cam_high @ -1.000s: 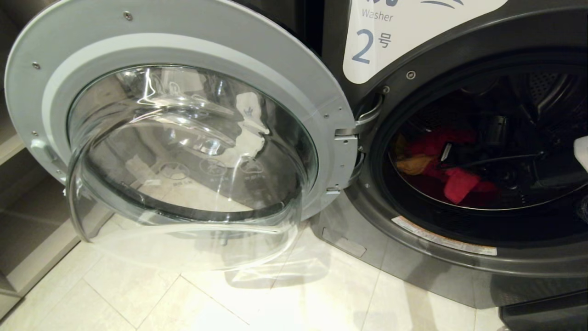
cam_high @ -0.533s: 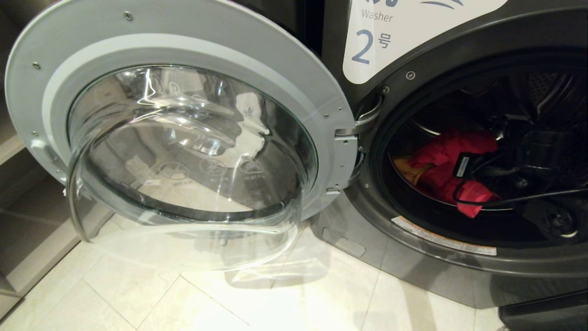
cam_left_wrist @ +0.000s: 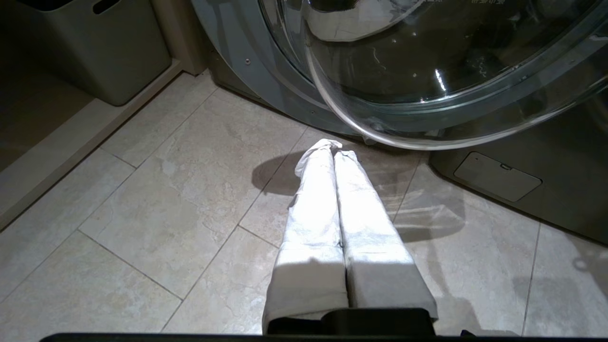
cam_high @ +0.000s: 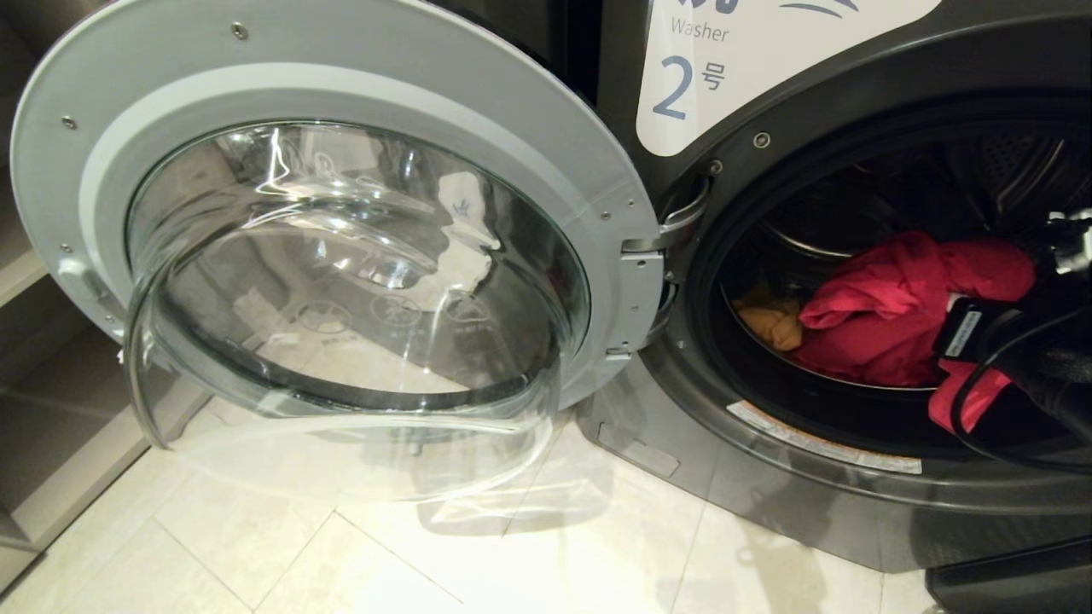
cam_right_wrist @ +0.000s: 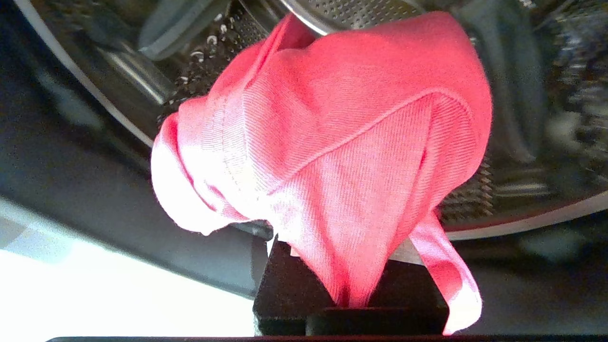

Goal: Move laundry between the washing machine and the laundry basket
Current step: Pick a cloth and place it into the basket

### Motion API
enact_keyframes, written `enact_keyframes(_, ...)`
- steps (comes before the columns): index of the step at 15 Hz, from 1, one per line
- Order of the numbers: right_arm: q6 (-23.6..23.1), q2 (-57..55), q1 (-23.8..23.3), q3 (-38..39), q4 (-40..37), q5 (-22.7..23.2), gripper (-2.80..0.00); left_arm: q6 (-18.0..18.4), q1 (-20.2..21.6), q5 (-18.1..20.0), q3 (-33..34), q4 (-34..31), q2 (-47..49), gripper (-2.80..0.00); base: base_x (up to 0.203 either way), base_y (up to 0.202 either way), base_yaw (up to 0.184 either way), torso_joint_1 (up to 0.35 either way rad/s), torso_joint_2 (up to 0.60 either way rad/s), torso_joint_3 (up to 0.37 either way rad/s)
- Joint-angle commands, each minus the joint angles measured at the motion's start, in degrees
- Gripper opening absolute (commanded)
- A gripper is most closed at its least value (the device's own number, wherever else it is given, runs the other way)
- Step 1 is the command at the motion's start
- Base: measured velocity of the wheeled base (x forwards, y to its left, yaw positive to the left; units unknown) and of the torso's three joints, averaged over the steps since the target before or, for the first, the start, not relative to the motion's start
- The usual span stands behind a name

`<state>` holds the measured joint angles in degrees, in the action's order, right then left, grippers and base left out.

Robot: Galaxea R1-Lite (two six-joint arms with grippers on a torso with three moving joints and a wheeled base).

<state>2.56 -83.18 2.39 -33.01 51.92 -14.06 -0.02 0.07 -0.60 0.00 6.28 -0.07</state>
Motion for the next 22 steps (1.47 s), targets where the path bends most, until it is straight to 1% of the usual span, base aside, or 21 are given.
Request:
enact_keyframes(1,-0.2,9.8,0.9,5.1,0.2,0.0,-2.80,0.0,0.0,0.0,2.3,0.0,0.1,-2.80,0.000,0.000,0.000,0.000,0.00,0.000)
enact_keyframes(4,-3.4,20.4,1.7,13.1,0.0,0.7,-2.80,0.0,0.0,0.0,2.3,0.0,0.1,-2.80,0.000,0.000,0.000,0.000,0.00,0.000)
enact_keyframes(6,-5.4,26.1,1.9,15.6,0.0,1.3,-2.80,0.0,0.0,0.0,2.3,0.0,0.1,-2.80,0.000,0.000,0.000,0.000,0.00,0.000)
enact_keyframes(7,-5.8,28.4,2.0,15.8,-0.2,1.5,-2.80,0.0,0.0,0.0,2.3,0.0,0.1,-2.80,0.000,0.000,0.000,0.000,0.00,0.000)
enact_keyframes(9,-6.5,33.8,2.0,15.7,-2.9,2.0,-2.80,0.0,0.0,0.0,2.3,0.0,0.1,-2.80,0.000,0.000,0.000,0.000,0.00,0.000)
enact_keyframes(12,-7.5,41.0,2.5,13.9,-10.4,3.1,-2.80,0.0,0.0,0.0,2.3,0.0,0.1,-2.80,0.000,0.000,0.000,0.000,0.00,0.000)
enact_keyframes(14,-10.2,46.0,5.1,13.5,-14.0,3.5,-2.80,0.0,0.0,0.0,2.3,0.0,0.1,-2.80,0.000,0.000,0.000,0.000,0.00,0.000)
enact_keyframes(16,-13.7,51.0,8.0,16.7,-16.3,3.6,-2.80,0.0,0.0,0.0,2.3,0.0,0.1,-2.80,0.000,0.000,0.000,0.000,0.00,0.000)
enact_keyframes(17,-15.7,52.9,8.8,18.6,-16.6,3.7,-2.80,0.0,0.0,0.0,2.3,0.0,0.1,-2.80,0.000,0.000,0.000,0.000,0.00,0.000)
enact_keyframes(19,-22.5,55.2,9.8,20.2,-16.6,3.7,-2.80,-0.1,0.0,0.0,2.3,0.0,0.1,-2.80,0.000,0.000,0.000,0.000,0.00,0.000)
enact_keyframes(20,-24.4,56.1,10.4,20.4,-16.5,3.8,-2.80,-0.1,0.0,0.0,2.3,0.0,0.1,-2.80,0.000,0.000,0.000,0.000,0.00,0.000)
enact_keyframes(22,-26.0,57.3,11.3,21.4,-14.9,3.7,-2.80,0.0,0.0,0.0,2.3,0.0,0.1,-2.80,0.000,0.000,0.000,0.000,0.00,0.000)
